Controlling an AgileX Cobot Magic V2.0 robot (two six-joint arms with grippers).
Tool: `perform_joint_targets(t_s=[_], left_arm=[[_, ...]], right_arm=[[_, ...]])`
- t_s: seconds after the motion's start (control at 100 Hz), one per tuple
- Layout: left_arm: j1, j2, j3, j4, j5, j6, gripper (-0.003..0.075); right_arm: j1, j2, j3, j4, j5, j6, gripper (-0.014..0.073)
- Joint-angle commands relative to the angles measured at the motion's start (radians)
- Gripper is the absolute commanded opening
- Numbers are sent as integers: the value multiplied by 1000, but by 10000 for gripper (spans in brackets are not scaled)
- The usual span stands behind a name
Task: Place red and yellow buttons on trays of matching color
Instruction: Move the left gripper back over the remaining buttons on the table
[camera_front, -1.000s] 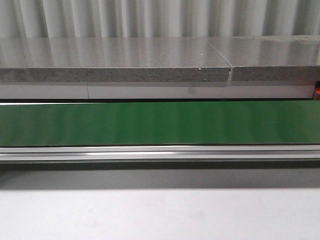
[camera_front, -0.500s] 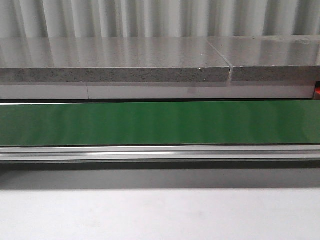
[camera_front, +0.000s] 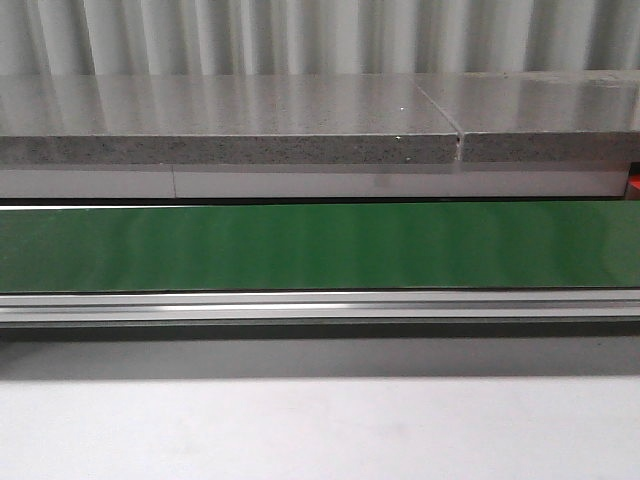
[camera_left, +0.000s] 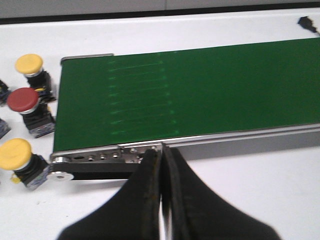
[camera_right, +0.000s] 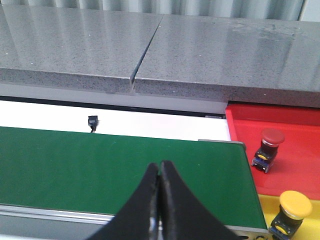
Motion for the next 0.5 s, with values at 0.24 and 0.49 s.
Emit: perform_joint_targets(t_s=[0.24,0.49], left_arm=[[209,250,-154,8,-88,-9,115],[307,385,-228,8,-6,-10,430]], right_arm=[[0,6,-25,1,-75,-7,-67],[0,6,-25,1,-75,-7,-67]])
